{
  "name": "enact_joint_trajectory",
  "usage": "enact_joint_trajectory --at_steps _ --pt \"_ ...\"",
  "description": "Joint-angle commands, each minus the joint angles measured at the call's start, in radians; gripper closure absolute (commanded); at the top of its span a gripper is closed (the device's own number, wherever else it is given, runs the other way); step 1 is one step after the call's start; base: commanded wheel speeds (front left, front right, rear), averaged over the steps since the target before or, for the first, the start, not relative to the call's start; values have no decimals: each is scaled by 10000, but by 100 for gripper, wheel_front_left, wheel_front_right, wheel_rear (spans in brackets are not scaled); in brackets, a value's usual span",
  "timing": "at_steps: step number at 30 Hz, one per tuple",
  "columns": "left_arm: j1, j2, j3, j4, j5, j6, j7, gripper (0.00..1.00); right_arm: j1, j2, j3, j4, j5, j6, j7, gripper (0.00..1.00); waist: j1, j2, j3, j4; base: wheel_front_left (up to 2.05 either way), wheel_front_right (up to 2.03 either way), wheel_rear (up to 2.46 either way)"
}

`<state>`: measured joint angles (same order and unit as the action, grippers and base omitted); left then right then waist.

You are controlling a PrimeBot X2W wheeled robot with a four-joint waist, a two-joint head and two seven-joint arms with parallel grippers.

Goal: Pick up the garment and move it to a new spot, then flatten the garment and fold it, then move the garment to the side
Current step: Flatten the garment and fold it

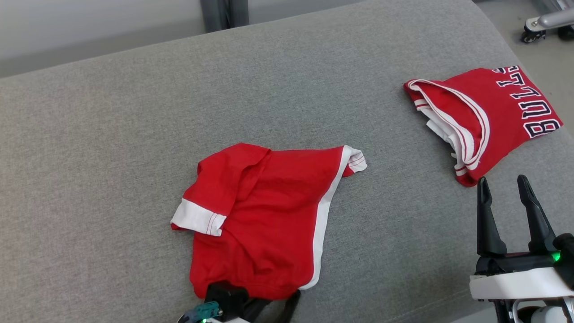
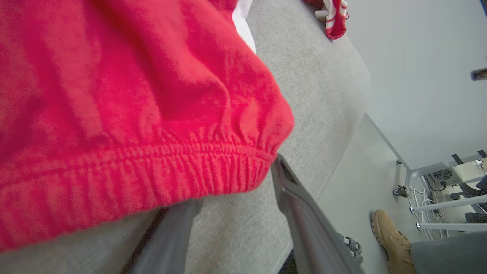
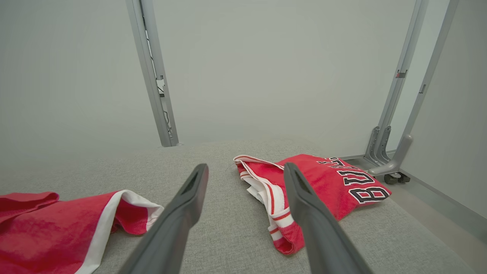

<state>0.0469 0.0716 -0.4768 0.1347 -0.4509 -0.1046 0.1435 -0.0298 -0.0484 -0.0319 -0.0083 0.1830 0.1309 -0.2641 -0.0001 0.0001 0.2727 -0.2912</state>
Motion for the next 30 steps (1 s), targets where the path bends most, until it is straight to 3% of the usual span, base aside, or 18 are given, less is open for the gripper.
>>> enact_joint_trajectory --at_steps 1,9,15,20,30 --pt "-192 30 3 110 -56 -10 -23 100 -83 -42 -32 12 -11 -1 -4 0 1 -1 16 26 0 0 0" --pt "-282 205 -308 -108 -787 -190 218 100 82 -40 44 93 -246 -1 -2 0 1 -1 -62 401 0 0 0" --pt "134 956 9 -2070 -2171 -245 1176 100 24 -81 746 983 -1116 -1 -2 0 1 -1 -247 974 0 0 0" --pt "407 1422 616 -3880 -3448 -242 1725 100 -386 -557 1549 2061 -1286 -1 -2 0 1 -1 -387 1525 0 0 0" --pt "211 1610 1886 -4765 -4149 305 1576 100 -1172 -879 1957 3683 -595 -1 -3 0 1 -1 -283 2029 0 0 0"
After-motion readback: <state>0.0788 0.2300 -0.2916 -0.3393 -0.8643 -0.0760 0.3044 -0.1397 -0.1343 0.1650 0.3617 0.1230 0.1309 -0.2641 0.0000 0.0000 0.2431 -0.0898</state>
